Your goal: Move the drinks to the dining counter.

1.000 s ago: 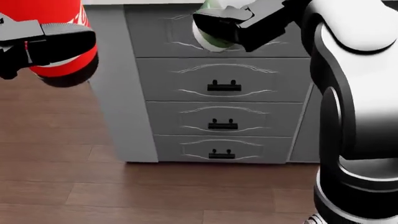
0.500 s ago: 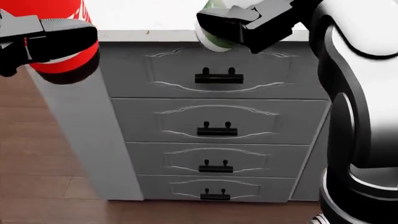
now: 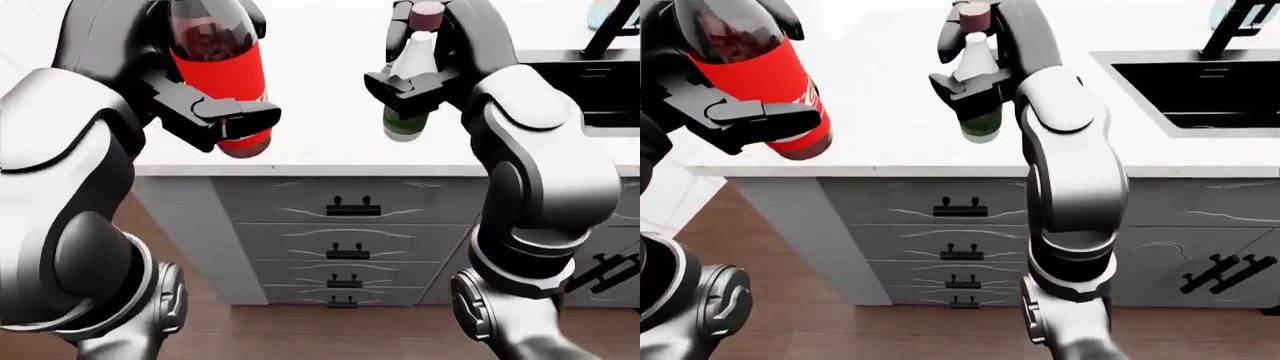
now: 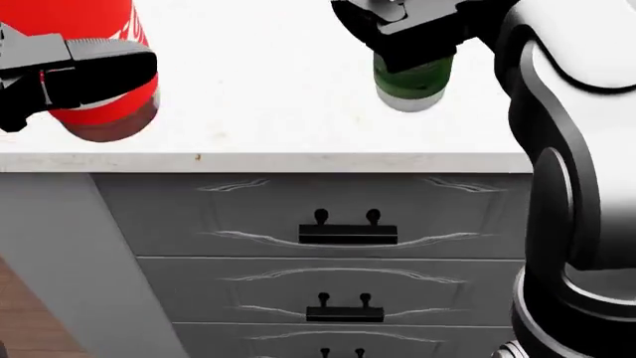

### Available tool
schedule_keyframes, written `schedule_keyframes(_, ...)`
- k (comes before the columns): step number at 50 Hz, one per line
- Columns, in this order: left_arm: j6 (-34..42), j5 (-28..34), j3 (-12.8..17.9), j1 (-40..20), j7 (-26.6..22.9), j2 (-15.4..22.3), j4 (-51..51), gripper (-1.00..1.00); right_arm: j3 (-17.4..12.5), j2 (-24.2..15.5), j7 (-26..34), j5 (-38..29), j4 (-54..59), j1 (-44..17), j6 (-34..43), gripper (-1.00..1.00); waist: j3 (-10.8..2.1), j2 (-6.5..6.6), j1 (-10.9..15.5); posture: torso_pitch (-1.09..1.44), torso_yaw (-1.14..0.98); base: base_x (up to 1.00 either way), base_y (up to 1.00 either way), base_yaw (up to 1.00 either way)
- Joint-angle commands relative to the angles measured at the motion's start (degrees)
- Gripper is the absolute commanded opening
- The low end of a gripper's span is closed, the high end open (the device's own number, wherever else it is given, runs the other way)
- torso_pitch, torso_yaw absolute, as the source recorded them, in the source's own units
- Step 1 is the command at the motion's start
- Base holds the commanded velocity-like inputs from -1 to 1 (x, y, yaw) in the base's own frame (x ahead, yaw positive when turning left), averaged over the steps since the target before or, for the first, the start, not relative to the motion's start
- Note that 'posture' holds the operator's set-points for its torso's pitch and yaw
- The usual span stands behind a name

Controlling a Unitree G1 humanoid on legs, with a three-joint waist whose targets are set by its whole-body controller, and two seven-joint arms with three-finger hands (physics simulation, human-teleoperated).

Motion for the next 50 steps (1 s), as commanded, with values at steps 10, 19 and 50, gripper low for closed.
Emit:
schedule_keyframes(10,-1.98,2.19,0.87,-1.01,-0.15,0.47,-0.19,-1.00,-0.06,-0.06,-0.55,1.52,-2.33,-2.63,-3.71,-1.00,-0.16,1.16,-0.35,0.00,0.00,0.00,0.00,0.00)
schedule_keyframes(19,-1.68,2.77,0.69,-1.30,-0.60,0.47,-0.27,-1.00,-0.09,-0.29,-0.78,2.03,-2.66,-2.85,-3.11,-1.00,-0.50,-0.09,0.95,0.00,0.00,0.09,0.00,0.00)
schedule_keyframes(50,-0.97,3.95,0.49,-2.01,-1.63,0.42,-0.61,-1.00,-0.01,-0.51,-0.86,2.79,-3.23,-2.30,-3.85,-1.00,-0.50,0.15,0.78,0.00,0.00,0.07,0.00,0.00)
